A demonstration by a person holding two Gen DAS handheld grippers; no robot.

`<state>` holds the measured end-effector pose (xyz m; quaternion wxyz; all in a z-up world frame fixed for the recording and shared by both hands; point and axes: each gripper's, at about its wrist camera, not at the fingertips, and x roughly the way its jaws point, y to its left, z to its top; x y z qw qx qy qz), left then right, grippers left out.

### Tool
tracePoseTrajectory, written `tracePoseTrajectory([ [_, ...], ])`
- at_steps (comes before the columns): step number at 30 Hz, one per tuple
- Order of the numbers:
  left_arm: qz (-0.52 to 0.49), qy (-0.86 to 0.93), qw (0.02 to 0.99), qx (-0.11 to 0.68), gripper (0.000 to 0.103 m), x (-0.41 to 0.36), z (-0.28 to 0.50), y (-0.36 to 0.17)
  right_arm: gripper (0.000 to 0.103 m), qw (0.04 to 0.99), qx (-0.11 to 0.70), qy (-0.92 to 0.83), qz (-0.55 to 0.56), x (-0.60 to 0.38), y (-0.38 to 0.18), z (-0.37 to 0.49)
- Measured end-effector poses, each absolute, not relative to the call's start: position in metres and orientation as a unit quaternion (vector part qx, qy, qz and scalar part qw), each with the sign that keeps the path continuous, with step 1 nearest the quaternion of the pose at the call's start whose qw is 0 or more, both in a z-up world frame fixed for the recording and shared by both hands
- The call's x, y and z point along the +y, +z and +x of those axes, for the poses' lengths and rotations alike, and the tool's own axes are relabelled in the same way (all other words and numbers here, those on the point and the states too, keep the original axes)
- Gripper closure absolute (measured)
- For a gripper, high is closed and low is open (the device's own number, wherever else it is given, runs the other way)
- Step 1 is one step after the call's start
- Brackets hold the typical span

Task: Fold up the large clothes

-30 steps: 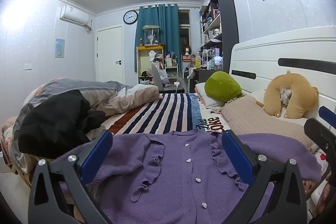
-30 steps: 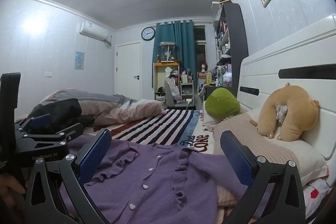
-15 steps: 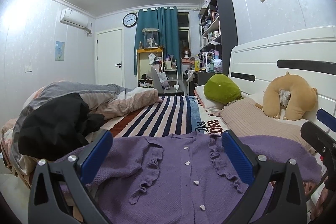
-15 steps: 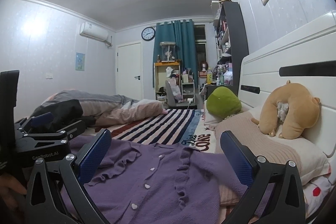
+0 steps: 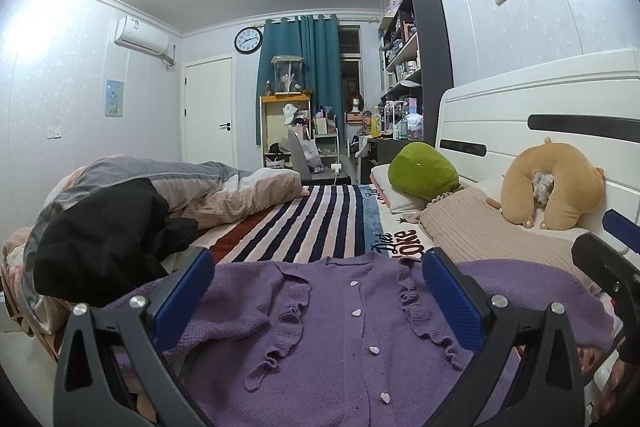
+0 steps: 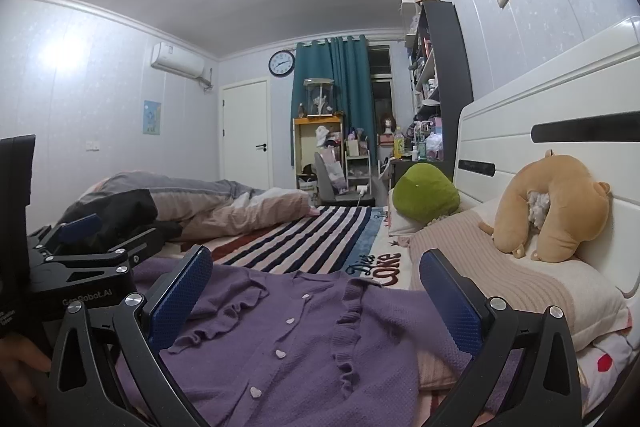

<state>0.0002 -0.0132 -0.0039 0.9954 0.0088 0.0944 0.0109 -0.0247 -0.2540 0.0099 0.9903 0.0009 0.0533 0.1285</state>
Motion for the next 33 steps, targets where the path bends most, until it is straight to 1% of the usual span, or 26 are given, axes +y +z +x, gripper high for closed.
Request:
tracePoseTrajectory([
  [15, 0.013, 0.011, 0.996, 0.092, 0.001, -0.009, 0.004, -0.007, 0.0, 0.99, 0.057, 0.13, 0.004, -0.254, 0.005, -0.024],
  [23, 0.011, -0.023, 0.994, 0.109, 0.001, 0.005, 0.012, -0.012, 0.0, 0.988, 0.063, 0.141, 0.005, -0.241, -0.004, -0.021],
  [29, 0.037, -0.01, 0.99, 0.138, 0.001, 0.036, 0.027, -0.03, 0.0, 0.98, 0.087, 0.176, -0.01, -0.209, -0.012, -0.002],
  [33, 0.019, 0.005, 0.989, 0.148, 0.001, 0.088, 0.036, -0.046, 0.0, 0.977, 0.116, 0.177, -0.016, -0.183, -0.022, 0.019],
])
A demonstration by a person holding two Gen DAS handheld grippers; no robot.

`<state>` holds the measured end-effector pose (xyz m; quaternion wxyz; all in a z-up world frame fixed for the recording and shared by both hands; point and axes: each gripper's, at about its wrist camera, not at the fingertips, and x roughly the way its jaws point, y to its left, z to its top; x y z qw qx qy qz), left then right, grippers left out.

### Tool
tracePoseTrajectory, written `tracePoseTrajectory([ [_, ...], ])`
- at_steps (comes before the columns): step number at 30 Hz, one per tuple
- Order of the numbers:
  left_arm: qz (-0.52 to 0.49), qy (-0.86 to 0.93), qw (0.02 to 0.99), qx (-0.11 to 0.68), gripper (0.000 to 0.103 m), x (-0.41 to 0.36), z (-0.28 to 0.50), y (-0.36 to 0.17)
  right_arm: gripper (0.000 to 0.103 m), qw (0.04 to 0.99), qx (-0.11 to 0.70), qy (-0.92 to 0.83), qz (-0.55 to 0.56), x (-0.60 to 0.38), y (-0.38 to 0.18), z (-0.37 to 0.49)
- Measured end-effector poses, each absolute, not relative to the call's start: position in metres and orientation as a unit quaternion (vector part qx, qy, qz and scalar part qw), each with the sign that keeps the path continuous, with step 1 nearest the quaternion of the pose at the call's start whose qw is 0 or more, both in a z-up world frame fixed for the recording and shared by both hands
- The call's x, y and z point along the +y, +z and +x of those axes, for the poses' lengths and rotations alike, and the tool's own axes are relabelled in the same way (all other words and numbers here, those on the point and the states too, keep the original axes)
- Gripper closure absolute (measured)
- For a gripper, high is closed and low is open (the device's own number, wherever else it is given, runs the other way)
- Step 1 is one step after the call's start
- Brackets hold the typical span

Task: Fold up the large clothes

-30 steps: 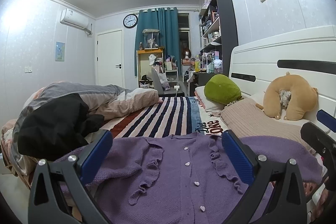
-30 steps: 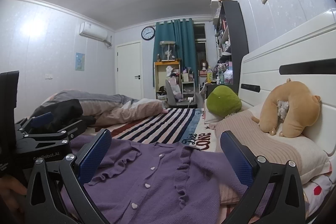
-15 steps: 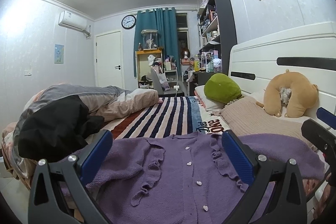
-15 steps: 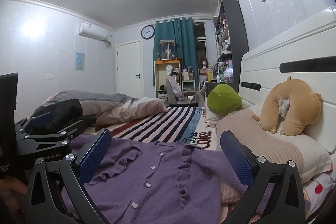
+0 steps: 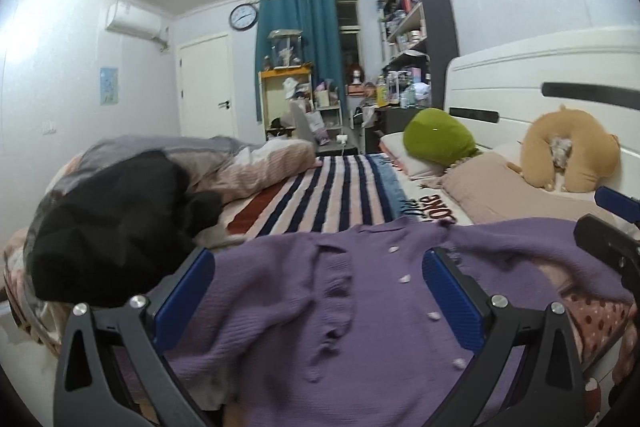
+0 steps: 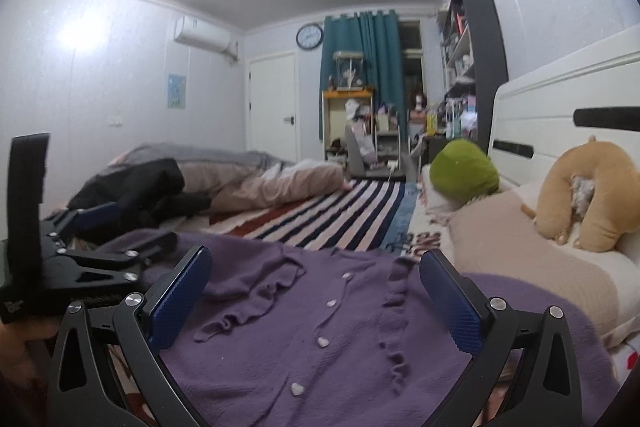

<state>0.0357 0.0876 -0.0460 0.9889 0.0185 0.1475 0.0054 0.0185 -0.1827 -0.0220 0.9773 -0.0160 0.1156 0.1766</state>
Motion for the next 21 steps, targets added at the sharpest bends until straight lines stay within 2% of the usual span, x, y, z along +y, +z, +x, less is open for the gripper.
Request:
tracePoseTrajectory([
  [8, -0.048, 0.048, 0.985, 0.158, 0.001, 0.209, 0.027, -0.075, 0.0, 0.969, 0.163, 0.186, -0.009, -0.151, -0.034, 0.062],
  [9, -0.055, 0.043, 0.984, 0.165, 0.005, 0.223, 0.025, -0.081, 0.0, 0.968, 0.168, 0.186, -0.007, -0.148, -0.035, 0.067],
  [11, -0.06, 0.041, 0.981, 0.182, 0.019, 0.243, 0.026, -0.093, 0.0, 0.966, 0.177, 0.191, 0.0, -0.142, -0.038, 0.077],
  [13, -0.065, 0.043, 0.976, 0.204, 0.043, 0.259, 0.028, -0.107, 0.0, 0.963, 0.187, 0.195, 0.005, -0.139, -0.04, 0.087],
  [15, -0.072, 0.037, 0.971, 0.224, 0.054, 0.27, 0.032, -0.12, 0.0, 0.961, 0.194, 0.195, 0.009, -0.135, -0.042, 0.094],
  [16, -0.077, 0.029, 0.97, 0.23, 0.058, 0.273, 0.035, -0.126, 0.0, 0.96, 0.199, 0.196, 0.011, -0.133, -0.044, 0.098],
  [20, -0.094, 0.02, 0.965, 0.246, 0.059, 0.282, 0.038, -0.144, 0.0, 0.954, 0.211, 0.213, 0.017, -0.126, -0.049, 0.107],
  [21, -0.09, 0.017, 0.964, 0.251, 0.063, 0.283, 0.04, -0.149, 0.0, 0.953, 0.213, 0.214, 0.017, -0.124, -0.05, 0.109],
])
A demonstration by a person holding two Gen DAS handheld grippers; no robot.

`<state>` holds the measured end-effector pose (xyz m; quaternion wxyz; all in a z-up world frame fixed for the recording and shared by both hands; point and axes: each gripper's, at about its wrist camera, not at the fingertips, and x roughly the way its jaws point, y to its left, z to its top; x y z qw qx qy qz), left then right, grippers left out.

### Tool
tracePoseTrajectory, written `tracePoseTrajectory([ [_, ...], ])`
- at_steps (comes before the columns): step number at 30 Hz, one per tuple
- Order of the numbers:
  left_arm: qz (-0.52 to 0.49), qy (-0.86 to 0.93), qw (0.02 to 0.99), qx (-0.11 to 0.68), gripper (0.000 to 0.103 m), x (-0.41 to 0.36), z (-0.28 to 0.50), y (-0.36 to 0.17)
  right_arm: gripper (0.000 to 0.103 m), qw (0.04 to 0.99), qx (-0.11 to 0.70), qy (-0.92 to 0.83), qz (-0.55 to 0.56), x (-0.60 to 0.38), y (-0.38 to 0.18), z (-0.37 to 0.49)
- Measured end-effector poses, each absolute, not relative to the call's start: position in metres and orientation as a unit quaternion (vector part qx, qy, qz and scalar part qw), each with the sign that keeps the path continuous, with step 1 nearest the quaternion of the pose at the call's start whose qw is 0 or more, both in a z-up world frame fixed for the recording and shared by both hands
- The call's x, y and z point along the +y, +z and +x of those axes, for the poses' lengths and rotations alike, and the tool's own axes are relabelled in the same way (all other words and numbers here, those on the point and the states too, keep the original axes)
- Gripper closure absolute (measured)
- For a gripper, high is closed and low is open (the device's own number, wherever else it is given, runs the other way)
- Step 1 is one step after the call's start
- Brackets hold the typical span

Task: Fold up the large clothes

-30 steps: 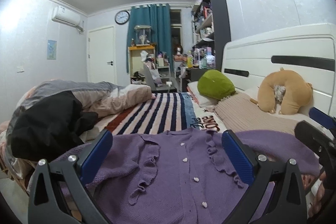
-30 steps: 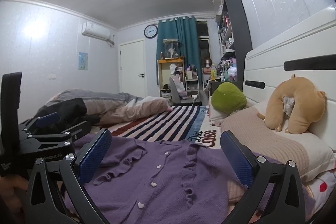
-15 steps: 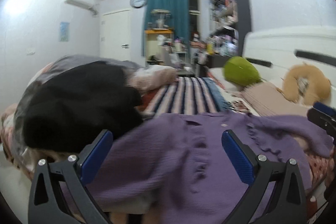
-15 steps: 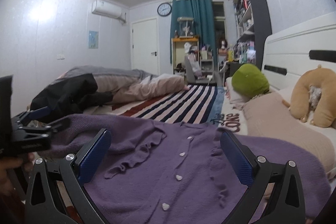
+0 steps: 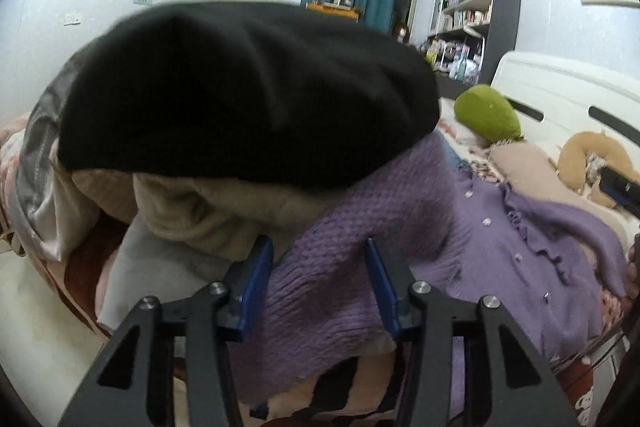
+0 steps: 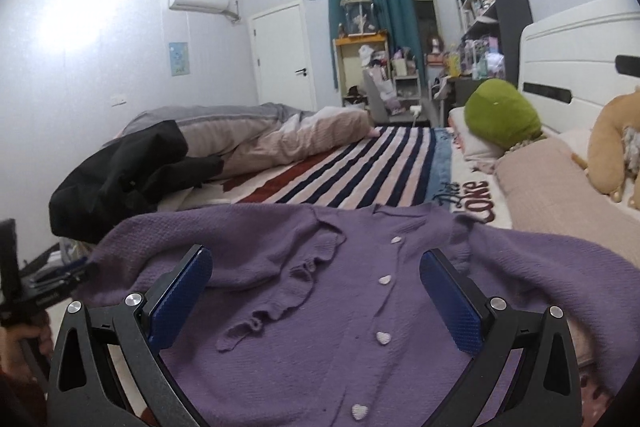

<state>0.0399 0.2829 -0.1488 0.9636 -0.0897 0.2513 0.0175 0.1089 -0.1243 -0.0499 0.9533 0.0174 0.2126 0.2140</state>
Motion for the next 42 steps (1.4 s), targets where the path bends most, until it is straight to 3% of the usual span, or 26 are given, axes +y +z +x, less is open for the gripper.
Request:
tracePoseTrajectory([
  [4, -0.098, -0.012, 0.962, 0.253, 0.097, 0.272, 0.041, -0.15, 0.0, 0.95, 0.218, 0.221, 0.019, -0.119, -0.056, 0.11],
  [6, -0.106, -0.032, 0.962, 0.25, 0.098, 0.264, 0.042, -0.147, 0.0, 0.948, 0.226, 0.222, 0.016, -0.118, -0.058, 0.111],
  [22, -0.045, -0.165, 0.956, 0.24, 0.1, 0.103, 0.064, -0.078, 0.0, 0.951, 0.206, 0.229, 0.017, -0.18, -0.06, 0.087],
  [36, -0.001, -0.258, 0.921, 0.292, 0.103, -0.051, 0.118, -0.088, 0.0, 0.966, 0.213, 0.148, 0.018, -0.305, -0.075, 0.084],
  [40, 0.034, -0.231, 0.923, 0.304, 0.101, -0.052, 0.126, -0.102, 0.0, 0.961, 0.229, 0.151, 0.023, -0.318, -0.083, 0.09],
  [41, 0.035, -0.224, 0.924, 0.306, 0.099, -0.047, 0.127, -0.104, 0.0, 0.958, 0.237, 0.158, 0.024, -0.319, -0.086, 0.093],
  [42, 0.035, -0.214, 0.927, 0.308, 0.088, -0.04, 0.128, -0.104, 0.0, 0.955, 0.245, 0.165, 0.025, -0.316, -0.09, 0.095],
])
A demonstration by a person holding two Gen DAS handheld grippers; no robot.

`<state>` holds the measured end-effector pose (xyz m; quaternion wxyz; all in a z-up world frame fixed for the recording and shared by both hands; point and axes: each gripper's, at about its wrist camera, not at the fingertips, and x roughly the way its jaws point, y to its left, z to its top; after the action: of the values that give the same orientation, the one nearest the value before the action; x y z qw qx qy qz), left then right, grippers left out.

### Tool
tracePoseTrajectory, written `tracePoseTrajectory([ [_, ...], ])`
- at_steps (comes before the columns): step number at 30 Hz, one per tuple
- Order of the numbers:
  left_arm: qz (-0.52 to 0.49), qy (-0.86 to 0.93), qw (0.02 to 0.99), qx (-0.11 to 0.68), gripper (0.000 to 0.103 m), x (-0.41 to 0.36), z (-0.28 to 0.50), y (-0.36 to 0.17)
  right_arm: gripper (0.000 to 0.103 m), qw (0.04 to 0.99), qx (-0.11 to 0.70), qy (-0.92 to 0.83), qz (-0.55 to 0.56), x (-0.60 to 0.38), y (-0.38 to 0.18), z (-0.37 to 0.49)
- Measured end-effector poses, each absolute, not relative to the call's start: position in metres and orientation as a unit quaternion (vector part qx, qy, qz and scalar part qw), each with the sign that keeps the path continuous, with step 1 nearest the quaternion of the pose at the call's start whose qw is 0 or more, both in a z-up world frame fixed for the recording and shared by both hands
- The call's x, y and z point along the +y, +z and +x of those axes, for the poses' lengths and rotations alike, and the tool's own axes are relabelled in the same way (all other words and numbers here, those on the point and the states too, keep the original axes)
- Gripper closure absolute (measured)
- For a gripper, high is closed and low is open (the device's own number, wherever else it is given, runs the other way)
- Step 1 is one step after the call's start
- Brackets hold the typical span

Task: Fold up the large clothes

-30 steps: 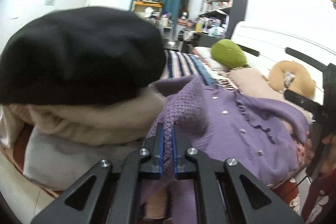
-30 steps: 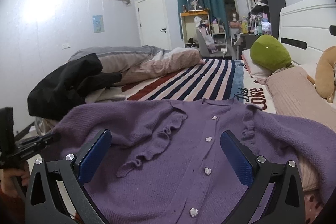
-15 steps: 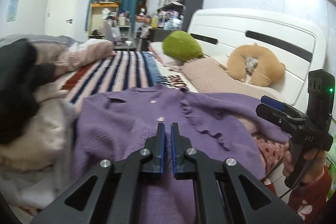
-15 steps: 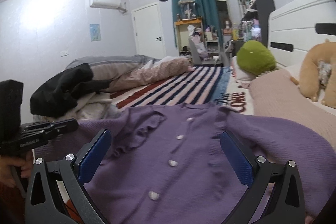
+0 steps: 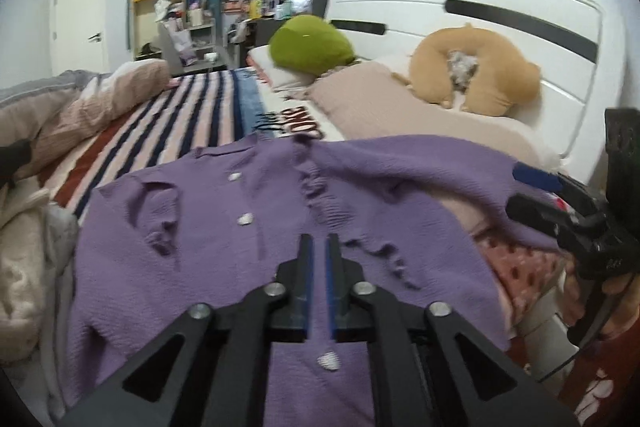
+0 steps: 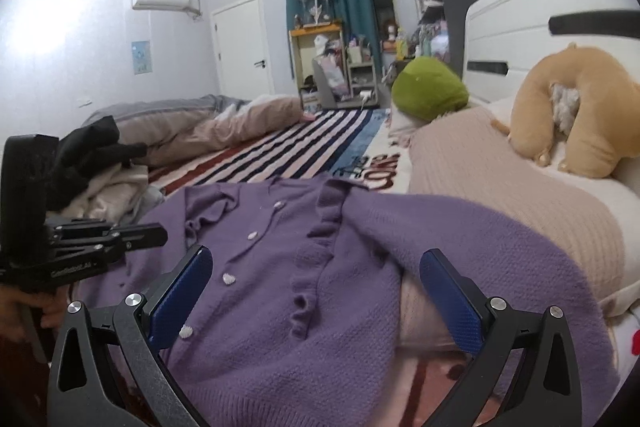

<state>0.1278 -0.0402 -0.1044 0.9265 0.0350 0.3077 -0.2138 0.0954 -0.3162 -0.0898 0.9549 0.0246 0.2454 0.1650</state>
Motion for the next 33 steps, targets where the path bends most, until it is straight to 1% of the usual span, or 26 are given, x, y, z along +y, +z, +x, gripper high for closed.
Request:
tracePoseTrajectory([
  [1, 0.035, -0.199, 0.93, 0.307, 0.07, -0.029, 0.128, -0.104, 0.0, 0.949, 0.258, 0.177, 0.025, -0.312, -0.095, 0.1],
  [2, 0.035, -0.186, 0.934, 0.304, 0.063, -0.02, 0.127, -0.103, 0.0, 0.944, 0.269, 0.189, 0.027, -0.306, -0.1, 0.103],
  [3, 0.035, -0.178, 0.936, 0.302, 0.059, -0.013, 0.126, -0.103, 0.0, 0.938, 0.279, 0.204, 0.03, -0.299, -0.105, 0.106],
  [5, 0.033, -0.158, 0.941, 0.298, 0.059, 0.009, 0.122, -0.1, 0.0, 0.922, 0.295, 0.247, 0.04, -0.28, -0.117, 0.112],
  [6, 0.031, -0.148, 0.943, 0.297, 0.056, 0.02, 0.119, -0.099, 0.0, 0.915, 0.299, 0.265, 0.045, -0.271, -0.121, 0.113],
  [7, 0.028, -0.137, 0.945, 0.297, 0.051, 0.031, 0.116, -0.099, 0.0, 0.907, 0.306, 0.284, 0.051, -0.262, -0.126, 0.115],
  [8, 0.027, -0.129, 0.946, 0.297, 0.049, 0.041, 0.113, -0.099, 0.001, 0.895, 0.318, 0.308, 0.054, -0.248, -0.133, 0.116],
  [9, 0.025, -0.122, 0.946, 0.298, 0.048, 0.05, 0.11, -0.1, 0.007, 0.889, 0.324, 0.32, 0.052, -0.238, -0.137, 0.117],
  [10, 0.024, -0.115, 0.946, 0.301, 0.048, 0.059, 0.107, -0.102, 0.011, 0.881, 0.333, 0.333, 0.046, -0.226, -0.143, 0.117],
  [12, 0.019, -0.101, 0.946, 0.306, 0.047, 0.076, 0.103, -0.107, 0.027, 0.865, 0.355, 0.354, 0.031, -0.199, -0.156, 0.117],
  [13, 0.014, -0.096, 0.946, 0.309, 0.046, 0.083, 0.101, -0.11, 0.032, 0.855, 0.368, 0.365, 0.026, -0.187, -0.163, 0.117],
  [14, 0.01, -0.093, 0.946, 0.311, 0.046, 0.088, 0.1, -0.113, 0.042, 0.847, 0.377, 0.373, 0.023, -0.177, -0.17, 0.117],
  [15, 0.006, -0.092, 0.945, 0.313, 0.045, 0.092, 0.1, -0.116, 0.049, 0.84, 0.386, 0.381, 0.023, -0.171, -0.176, 0.116],
  [17, 0.0, -0.089, 0.944, 0.319, 0.043, 0.099, 0.097, -0.122, 0.049, 0.83, 0.401, 0.388, 0.02, -0.16, -0.186, 0.116],
  [19, 0.0, -0.083, 0.943, 0.322, 0.038, 0.104, 0.094, -0.128, 0.049, 0.826, 0.413, 0.384, 0.011, -0.149, -0.195, 0.116],
  [20, -0.002, -0.081, 0.943, 0.323, 0.038, 0.106, 0.093, -0.129, 0.046, 0.825, 0.419, 0.378, 0.003, -0.145, -0.197, 0.116],
  [23, -0.014, -0.077, 0.943, 0.324, 0.035, 0.112, 0.09, -0.133, 0.026, 0.826, 0.426, 0.37, -0.014, -0.132, -0.204, 0.116],
  [24, -0.016, -0.076, 0.943, 0.323, 0.032, 0.114, 0.088, -0.133, 0.022, 0.826, 0.427, 0.367, -0.018, -0.13, -0.207, 0.116],
  [26, -0.019, -0.074, 0.944, 0.32, 0.031, 0.116, 0.087, -0.133, 0.02, 0.829, 0.428, 0.357, -0.039, -0.122, -0.21, 0.114],
  [29, -0.029, -0.073, 0.945, 0.317, 0.03, 0.119, 0.085, -0.132, 0.011, 0.83, 0.427, 0.353, -0.064, -0.111, -0.214, 0.112],
  [31, -0.033, -0.073, 0.945, 0.316, 0.03, 0.12, 0.085, -0.132, 0.011, 0.833, 0.424, 0.349, -0.073, -0.107, -0.217, 0.111],
  [32, -0.035, -0.071, 0.945, 0.318, 0.03, 0.12, 0.085, -0.133, 0.015, 0.835, 0.423, 0.342, -0.082, -0.105, -0.22, 0.112],
  [33, -0.035, -0.071, 0.944, 0.319, 0.03, 0.12, 0.084, -0.134, 0.026, 0.839, 0.418, 0.335, -0.089, -0.104, -0.221, 0.111],
])
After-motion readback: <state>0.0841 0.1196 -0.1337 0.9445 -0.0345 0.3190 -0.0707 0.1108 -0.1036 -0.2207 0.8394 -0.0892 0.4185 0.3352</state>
